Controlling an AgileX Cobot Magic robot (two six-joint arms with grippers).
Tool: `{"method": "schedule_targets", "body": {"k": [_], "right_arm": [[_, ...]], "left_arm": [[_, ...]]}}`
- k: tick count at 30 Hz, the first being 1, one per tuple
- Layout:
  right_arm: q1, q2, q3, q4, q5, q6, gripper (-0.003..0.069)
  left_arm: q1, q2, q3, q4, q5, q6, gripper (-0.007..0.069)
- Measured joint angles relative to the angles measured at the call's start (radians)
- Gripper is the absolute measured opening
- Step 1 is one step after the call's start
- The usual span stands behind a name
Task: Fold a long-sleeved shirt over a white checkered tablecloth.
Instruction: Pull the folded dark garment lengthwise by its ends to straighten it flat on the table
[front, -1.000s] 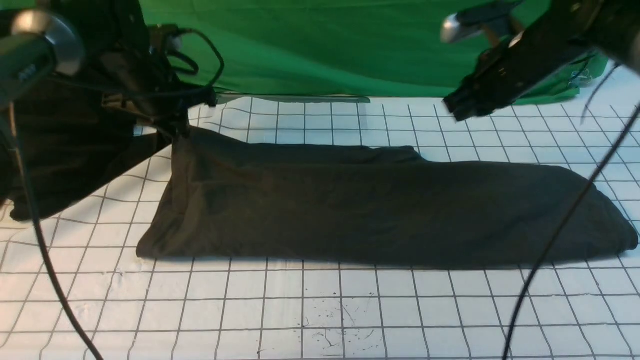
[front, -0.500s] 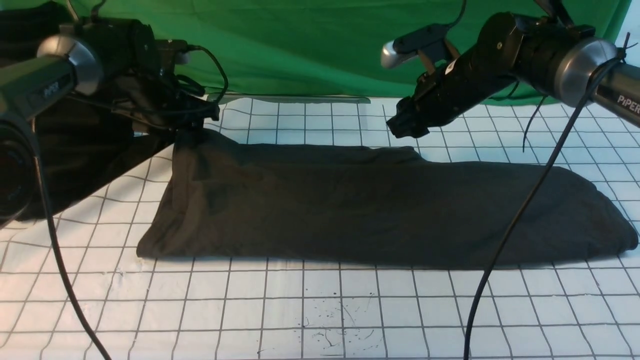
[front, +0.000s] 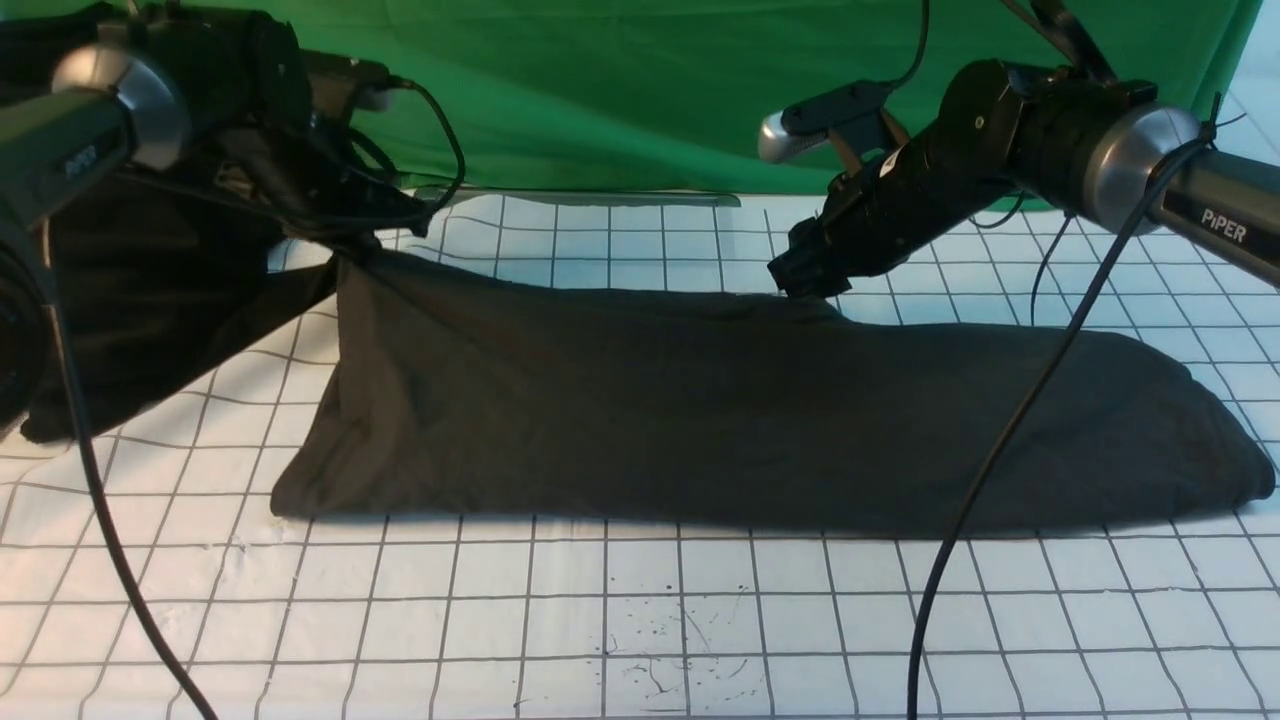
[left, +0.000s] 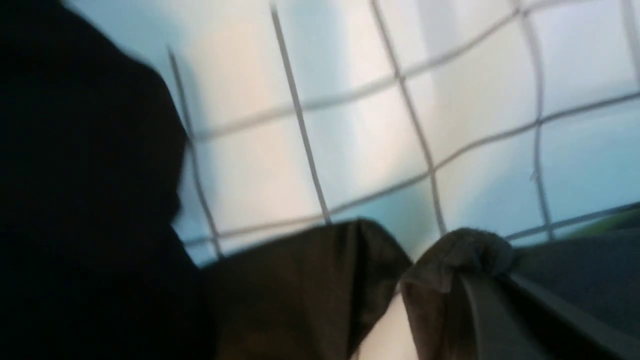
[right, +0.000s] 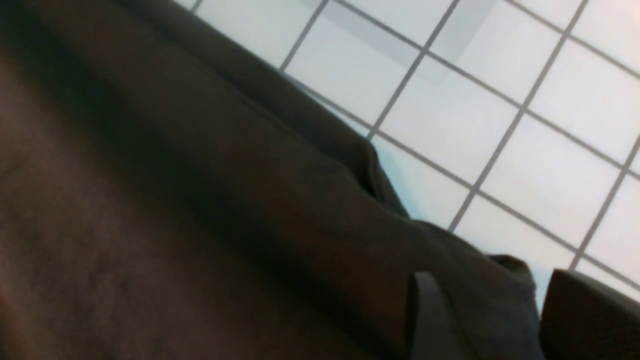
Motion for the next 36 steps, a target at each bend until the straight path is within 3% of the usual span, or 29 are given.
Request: {"method": "schedule_targets", "body": {"k": [3, 11, 19, 21, 23, 25, 26, 27, 28, 36], "right_arm": [[0.0, 0.0, 0.0, 0.0, -0.003, 0.011, 0.031], [0.0, 0.005, 0.0, 0.0, -0.033, 0.057, 0.0456], [0.0, 0.076, -0.001, 0.024, -0.04, 0.072, 0.0468], [0.0, 0.087, -0.001, 0.026, -0.039, 0.072, 0.045], [0.0, 0.09, -0.001, 0.026, -0.042, 0.069, 0.0355], [0.0, 0.09, -0.006, 0.026, -0.047, 0.064, 0.0197], [0.0, 0.09, -0.009, 0.026, -0.05, 0.064, 0.0181], [0.0, 0.09, -0.016, 0.023, -0.053, 0.063, 0.009], [0.0, 0.09, -0.026, 0.018, -0.055, 0.062, 0.0054], [-0.015, 0.086, -0.091, -0.035, -0.081, 0.063, 0.001]], "left_arm": [[-0.001, -0.016, -0.001, 0.0, -0.016, 0.031, 0.0011], [-0.003, -0.016, -0.003, -0.001, -0.021, 0.056, 0.0011], [-0.003, -0.016, -0.003, -0.012, -0.011, 0.059, 0.0011], [-0.003, -0.016, -0.003, -0.014, -0.003, 0.059, 0.0011], [-0.003, -0.016, -0.003, -0.015, 0.003, 0.059, 0.0011], [-0.003, -0.016, -0.003, -0.015, 0.01, 0.059, 0.0011], [-0.003, -0.016, -0.003, -0.015, 0.011, 0.059, 0.0011], [-0.003, -0.016, -0.003, -0.015, 0.015, 0.059, 0.0011], [-0.003, -0.016, -0.003, -0.015, 0.017, 0.059, 0.0011], [-0.003, -0.016, -0.003, -0.006, 0.007, 0.06, 0.0011]]}}
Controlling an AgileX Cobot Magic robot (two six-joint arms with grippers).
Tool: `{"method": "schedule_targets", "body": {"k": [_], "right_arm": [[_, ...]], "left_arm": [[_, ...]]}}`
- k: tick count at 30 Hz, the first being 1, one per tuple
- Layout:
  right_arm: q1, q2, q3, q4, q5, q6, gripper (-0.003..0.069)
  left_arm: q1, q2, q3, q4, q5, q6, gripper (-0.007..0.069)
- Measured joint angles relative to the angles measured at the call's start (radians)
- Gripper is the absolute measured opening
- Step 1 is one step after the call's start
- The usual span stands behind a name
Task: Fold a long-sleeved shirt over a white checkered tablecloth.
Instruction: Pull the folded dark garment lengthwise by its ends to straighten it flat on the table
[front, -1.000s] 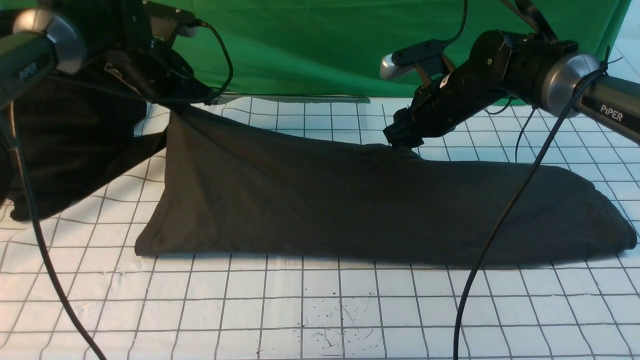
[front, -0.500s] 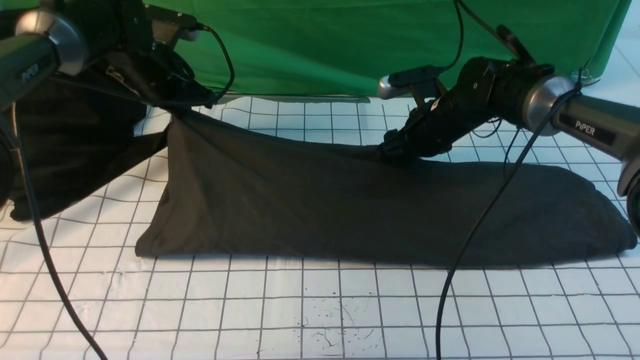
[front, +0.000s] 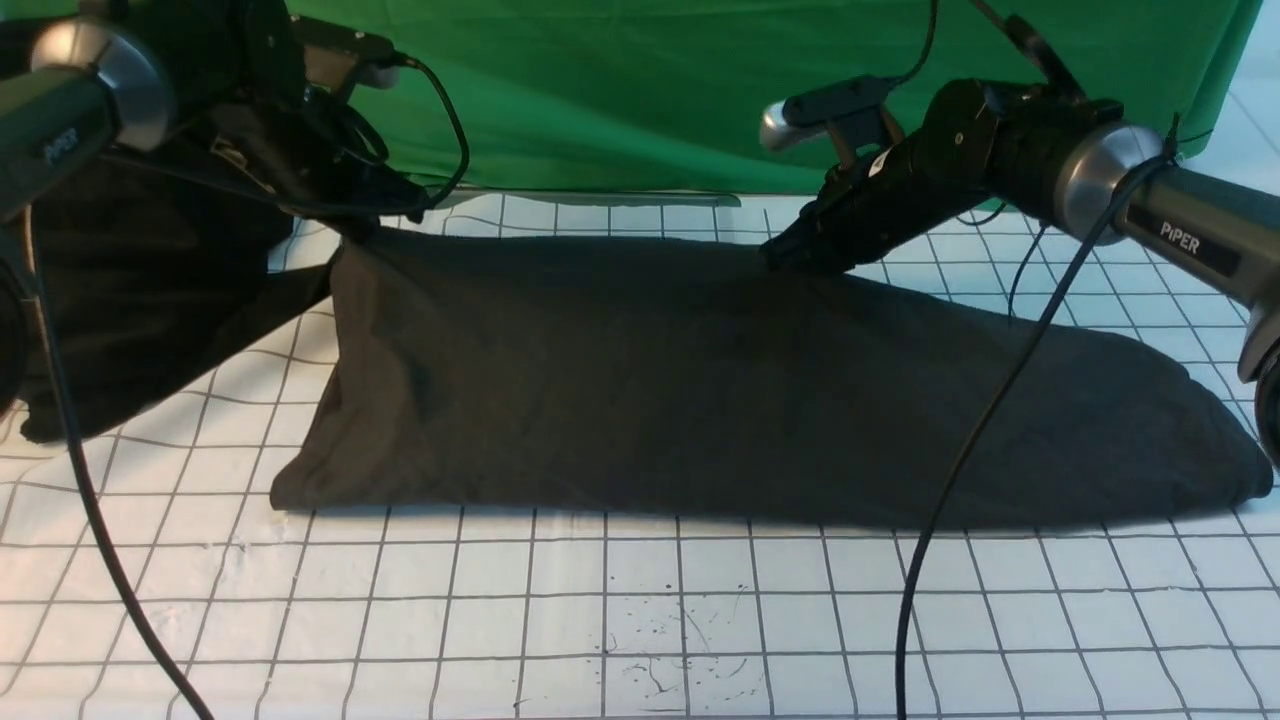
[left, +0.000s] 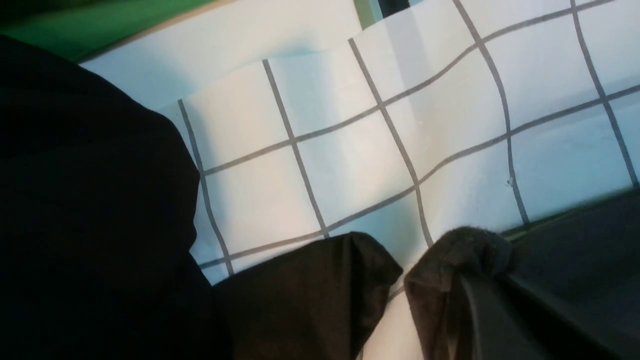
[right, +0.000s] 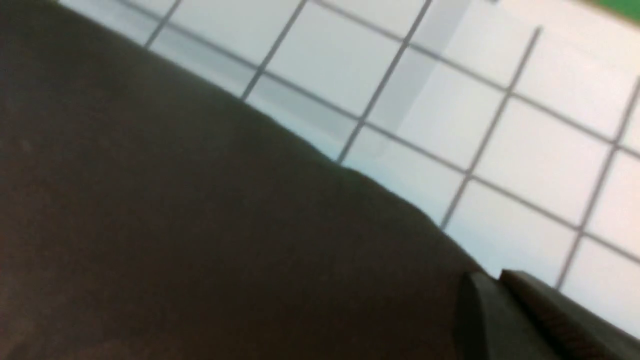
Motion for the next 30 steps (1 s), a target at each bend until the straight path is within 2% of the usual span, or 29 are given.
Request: {"method": "schedule_targets", "body": {"k": [4, 7, 8, 10, 11, 12, 13, 15, 18, 20, 21, 22, 23, 25, 27, 28, 29, 30], "right_arm": [[-0.006, 0.001, 0.0, -0.001, -0.009, 0.002, 0.0016], [-0.006, 0.007, 0.0, -0.007, -0.028, 0.001, 0.0053], [-0.006, 0.011, 0.0, -0.011, -0.042, 0.001, 0.0112], [-0.006, 0.014, 0.0, -0.011, -0.047, 0.001, 0.0154], [-0.006, 0.016, -0.001, -0.012, -0.049, 0.001, 0.0218], [-0.006, 0.016, -0.001, -0.012, -0.048, 0.001, 0.0244], [-0.006, 0.017, -0.003, -0.014, -0.041, 0.001, 0.0295], [-0.006, 0.013, -0.023, -0.025, 0.002, 0.0, 0.0329], [-0.006, -0.015, -0.056, -0.084, 0.105, 0.005, 0.0292], [-0.008, -0.037, -0.072, -0.119, 0.158, 0.016, 0.0249], [-0.017, -0.086, -0.096, -0.172, 0.239, 0.031, 0.0171], [-0.018, -0.093, -0.099, -0.178, 0.248, 0.031, 0.0162], [-0.03, -0.134, -0.11, -0.21, 0.301, 0.034, 0.0099], [-0.064, -0.202, -0.118, -0.244, 0.389, 0.04, 0.0035], [-0.099, -0.242, -0.122, -0.253, 0.458, 0.056, 0.002], [-0.142, -0.269, -0.126, -0.258, 0.534, 0.071, 0.0013], [-0.155, -0.276, -0.126, -0.259, 0.552, 0.082, 0.0012], [-0.22, -0.298, -0.105, -0.253, 0.597, 0.12, 0.0008]], "left_arm": [[-0.001, 0.0, 0.0, 0.0, -0.014, 0.0, 0.0012], [-0.001, 0.0, -0.001, 0.005, -0.018, 0.0, 0.0017], [-0.001, 0.0, -0.001, 0.009, -0.019, 0.0, 0.0038], [-0.001, 0.0, -0.001, 0.011, -0.022, 0.0, 0.0059], [-0.001, 0.0, -0.001, 0.012, -0.025, 0.0, 0.0104], [-0.001, 0.0, -0.001, 0.012, -0.025, -0.001, 0.0111], [-0.001, 0.0, -0.001, 0.021, -0.028, -0.012, 0.0178], [-0.001, -0.006, -0.001, 0.066, -0.019, -0.058, 0.0286], [-0.001, -0.03, -0.001, 0.142, 0.014, -0.148, 0.0386], [0.0, -0.048, -0.001, 0.167, 0.03, -0.173, 0.0414], [0.002, -0.081, -0.001, 0.183, 0.065, -0.209, 0.043], [0.002, -0.086, -0.001, 0.181, 0.07, -0.211, 0.043], [0.002, -0.113, -0.001, 0.163, 0.105, -0.219, 0.0422], [0.003, -0.156, -0.002, 0.075, 0.181, -0.196, 0.0362], [0.003, -0.18, -0.002, -0.011, 0.243, -0.15, 0.0283], [0.003, -0.197, -0.001, -0.096, 0.298, -0.106, 0.0197], [0.003, -0.202, 0.005, -0.117, 0.315, -0.087, 0.0151], [0.001, -0.218, 0.04, -0.194, 0.345, -0.034, 0.0064]]}}
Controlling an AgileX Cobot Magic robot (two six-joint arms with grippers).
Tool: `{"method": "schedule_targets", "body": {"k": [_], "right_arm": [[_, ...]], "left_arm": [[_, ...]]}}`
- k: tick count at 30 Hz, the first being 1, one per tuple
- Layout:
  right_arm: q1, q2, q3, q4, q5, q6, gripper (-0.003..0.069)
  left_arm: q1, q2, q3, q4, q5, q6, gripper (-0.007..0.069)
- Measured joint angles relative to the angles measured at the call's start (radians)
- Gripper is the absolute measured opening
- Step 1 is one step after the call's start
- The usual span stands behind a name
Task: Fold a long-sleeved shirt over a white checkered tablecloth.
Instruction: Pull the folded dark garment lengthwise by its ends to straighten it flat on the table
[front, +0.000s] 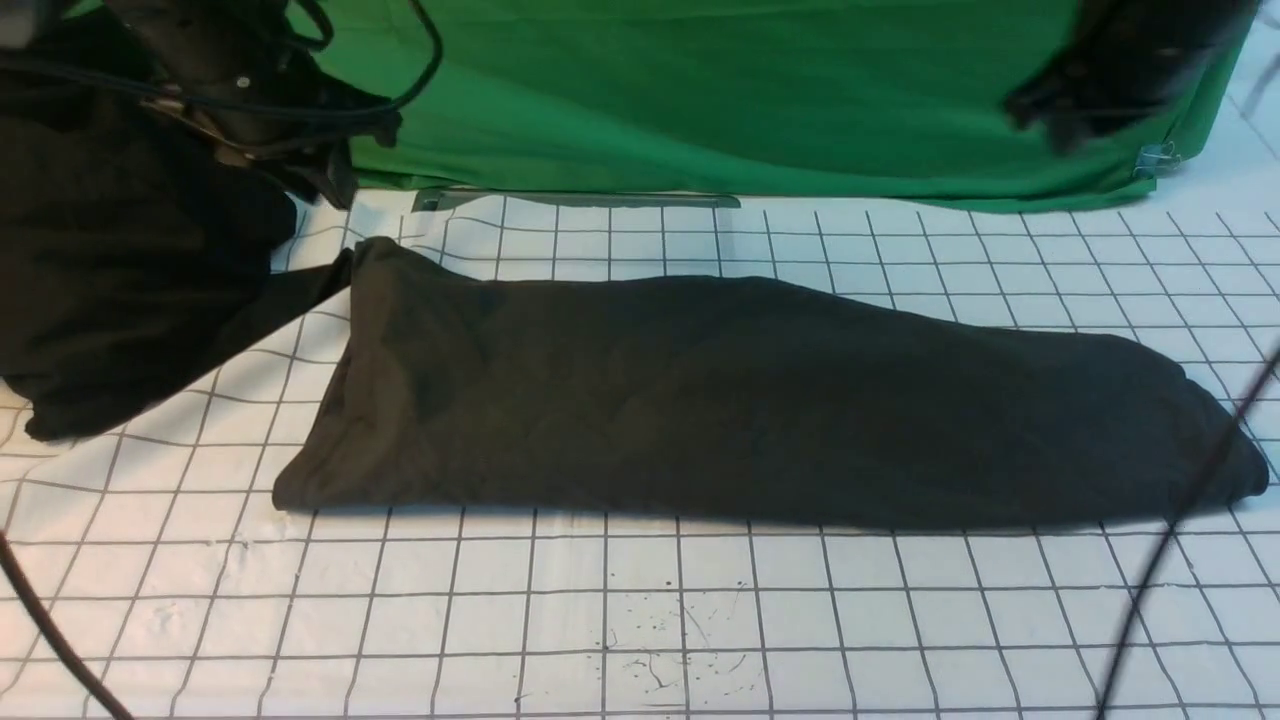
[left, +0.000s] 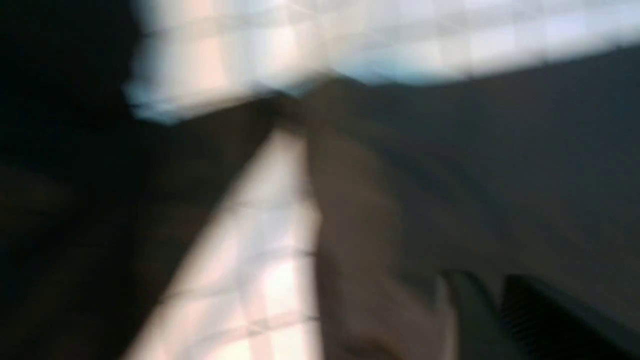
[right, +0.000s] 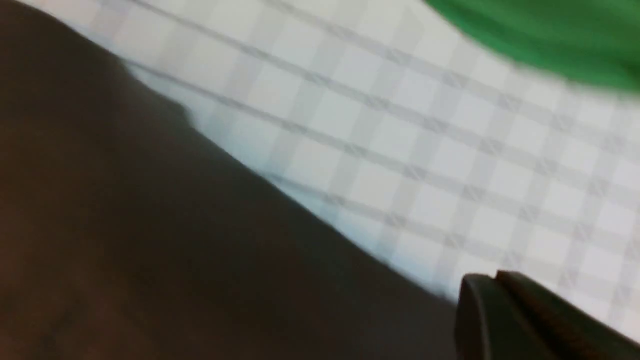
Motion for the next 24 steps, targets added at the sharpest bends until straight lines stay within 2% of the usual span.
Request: {"method": "schedule_targets", "body": {"k": [3, 5, 8, 10, 11, 12, 15, 21, 24], "right_arm": [[-0.095, -0.02, 0.072, 0.041, 0.022, 0.029, 0.0008], [-0.158, -0.037, 0.165, 0.078, 0.028, 0.039, 0.0009], [-0.196, -0.043, 0.252, 0.092, 0.036, 0.04, 0.0029], [-0.228, -0.043, 0.338, 0.104, 0.039, 0.04, 0.0111], [-0.23, -0.043, 0.342, 0.104, 0.039, 0.04, 0.0118], [-0.236, -0.043, 0.366, 0.107, 0.034, 0.04, 0.0182], [-0.239, -0.043, 0.375, 0.115, 0.018, 0.034, 0.0265], [-0.239, -0.043, 0.375, 0.126, 0.009, 0.032, 0.0311], [-0.239, -0.043, 0.375, 0.126, -0.017, 0.039, 0.0397]], "left_arm": [[-0.007, -0.024, 0.107, -0.034, 0.012, 0.03, 0.001], [-0.008, -0.05, 0.235, -0.034, -0.028, 0.034, -0.0001], [-0.008, -0.072, 0.355, -0.035, -0.106, 0.035, -0.0005], [-0.008, -0.089, 0.479, -0.053, -0.214, 0.04, -0.0006], [-0.008, -0.089, 0.494, -0.059, -0.227, 0.046, -0.0006], [-0.007, -0.09, 0.536, -0.089, -0.264, 0.074, -0.0006], [-0.007, -0.092, 0.553, -0.133, -0.274, 0.104, -0.0006], [-0.007, -0.165, 0.517, -0.083, -0.273, 0.053, -0.0006], [-0.011, -0.217, 0.498, -0.101, -0.301, 0.04, -0.0006]]}}
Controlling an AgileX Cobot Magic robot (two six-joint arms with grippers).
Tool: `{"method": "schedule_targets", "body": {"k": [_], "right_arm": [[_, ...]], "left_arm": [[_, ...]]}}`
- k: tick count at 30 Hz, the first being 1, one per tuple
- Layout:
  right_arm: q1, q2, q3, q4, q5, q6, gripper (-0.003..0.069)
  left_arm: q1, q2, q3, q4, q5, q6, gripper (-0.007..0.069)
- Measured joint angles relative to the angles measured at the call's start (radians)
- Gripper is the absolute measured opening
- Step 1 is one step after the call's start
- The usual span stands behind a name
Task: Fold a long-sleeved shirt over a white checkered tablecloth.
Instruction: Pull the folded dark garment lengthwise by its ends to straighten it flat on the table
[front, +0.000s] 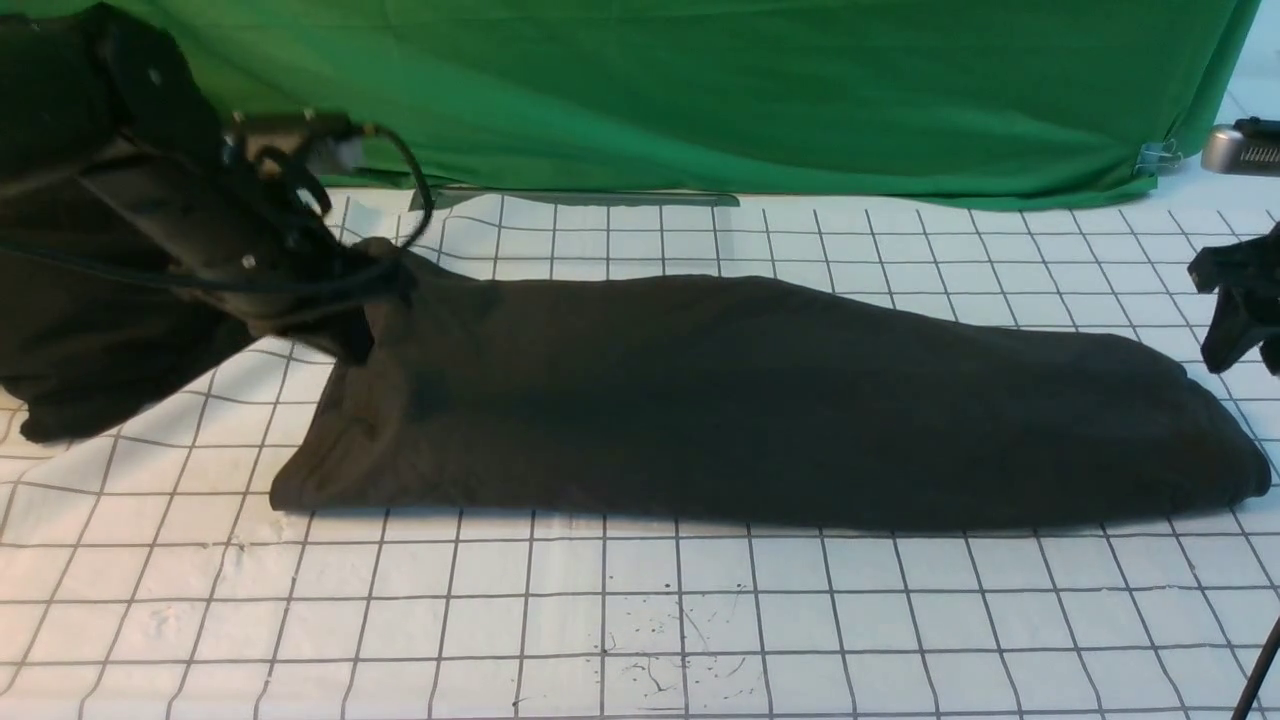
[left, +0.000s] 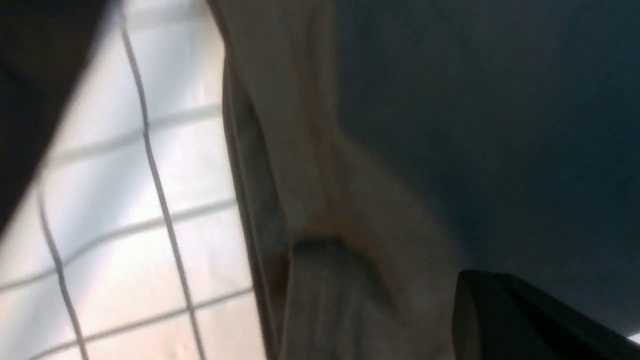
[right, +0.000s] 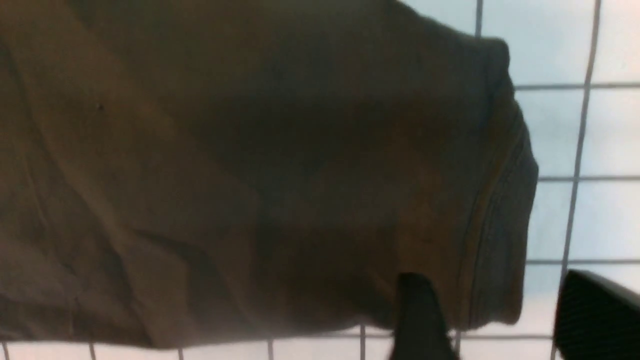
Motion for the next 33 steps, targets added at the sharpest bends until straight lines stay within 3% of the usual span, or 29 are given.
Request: {"method": "schedule_targets", "body": {"k": [4, 6, 9, 13, 19, 26, 33], "right_arm": [[0.0, 0.0, 0.0, 0.001, -0.041, 0.001, 0.0528], [0.0, 0.0, 0.0, 0.001, -0.052, 0.001, 0.0552], [0.0, 0.006, 0.0, 0.001, -0.082, 0.005, 0.0589], [-0.001, 0.037, 0.0, -0.008, -0.086, 0.025, 0.0594], [-0.001, 0.12, 0.0, -0.041, -0.045, 0.052, 0.0598], [-0.001, 0.177, 0.0, -0.048, -0.043, 0.058, 0.0598], [-0.003, 0.222, -0.001, -0.04, -0.045, 0.058, 0.0564]], "left_arm": [[-0.044, 0.014, -0.006, -0.039, -0.03, 0.012, -0.0006], [-0.064, 0.036, -0.006, -0.035, -0.028, 0.013, -0.0006], [-0.097, 0.134, -0.005, 0.072, 0.009, -0.04, -0.0006], [-0.088, 0.199, -0.005, 0.237, 0.039, -0.144, -0.0006], [-0.056, 0.197, -0.005, 0.299, 0.059, -0.172, -0.0006], [-0.054, 0.073, -0.005, 0.29, 0.073, -0.173, -0.0006], [-0.054, -0.091, -0.005, 0.165, 0.094, -0.117, -0.0006]]}}
